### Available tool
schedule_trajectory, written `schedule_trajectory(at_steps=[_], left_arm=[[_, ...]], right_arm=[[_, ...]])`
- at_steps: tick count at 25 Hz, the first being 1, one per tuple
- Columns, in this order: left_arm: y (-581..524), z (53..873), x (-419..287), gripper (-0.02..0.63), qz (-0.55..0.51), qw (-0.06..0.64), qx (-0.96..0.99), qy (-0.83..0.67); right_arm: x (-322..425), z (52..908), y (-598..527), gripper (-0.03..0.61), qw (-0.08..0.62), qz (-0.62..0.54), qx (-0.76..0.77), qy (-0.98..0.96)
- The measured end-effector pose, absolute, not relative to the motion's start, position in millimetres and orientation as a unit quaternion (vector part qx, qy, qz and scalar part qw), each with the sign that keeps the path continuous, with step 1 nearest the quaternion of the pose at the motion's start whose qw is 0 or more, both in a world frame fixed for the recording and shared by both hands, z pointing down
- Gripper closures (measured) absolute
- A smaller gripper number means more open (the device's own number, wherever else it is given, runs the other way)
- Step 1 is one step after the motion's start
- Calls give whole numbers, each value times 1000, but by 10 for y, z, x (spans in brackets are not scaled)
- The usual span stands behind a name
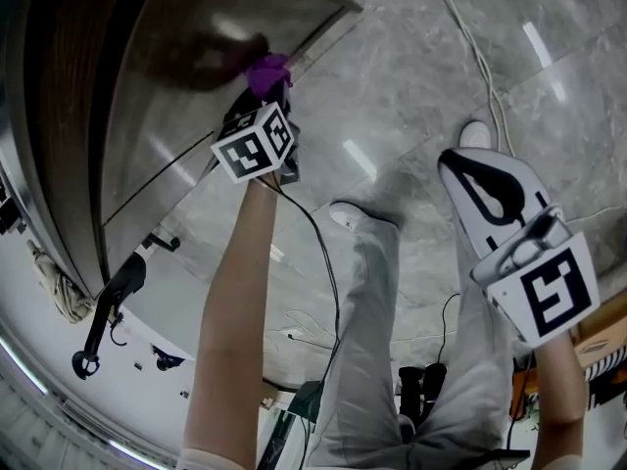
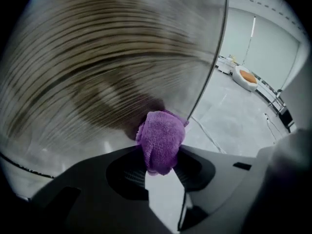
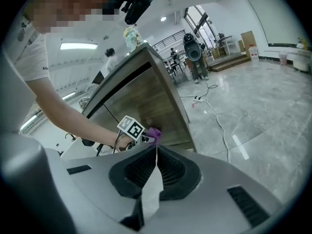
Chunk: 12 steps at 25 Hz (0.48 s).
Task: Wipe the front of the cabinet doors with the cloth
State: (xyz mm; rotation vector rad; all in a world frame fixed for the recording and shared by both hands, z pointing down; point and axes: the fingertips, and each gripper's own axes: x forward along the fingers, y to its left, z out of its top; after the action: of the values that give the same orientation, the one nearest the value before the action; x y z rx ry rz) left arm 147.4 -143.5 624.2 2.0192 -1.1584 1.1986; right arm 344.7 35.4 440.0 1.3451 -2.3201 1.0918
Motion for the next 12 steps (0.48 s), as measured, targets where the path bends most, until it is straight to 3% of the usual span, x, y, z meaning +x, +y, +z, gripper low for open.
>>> schedule_trajectory(at_steps=[6, 12], left_arm=[[-1346, 6265, 781, 476, 479, 241, 736, -413], [-1286, 6294, 280, 476, 497, 259, 704, -436]], right_arm=[[2755, 4411, 488, 549, 128, 373, 424, -816], [2584, 4330, 440, 549, 129, 380, 407, -820]])
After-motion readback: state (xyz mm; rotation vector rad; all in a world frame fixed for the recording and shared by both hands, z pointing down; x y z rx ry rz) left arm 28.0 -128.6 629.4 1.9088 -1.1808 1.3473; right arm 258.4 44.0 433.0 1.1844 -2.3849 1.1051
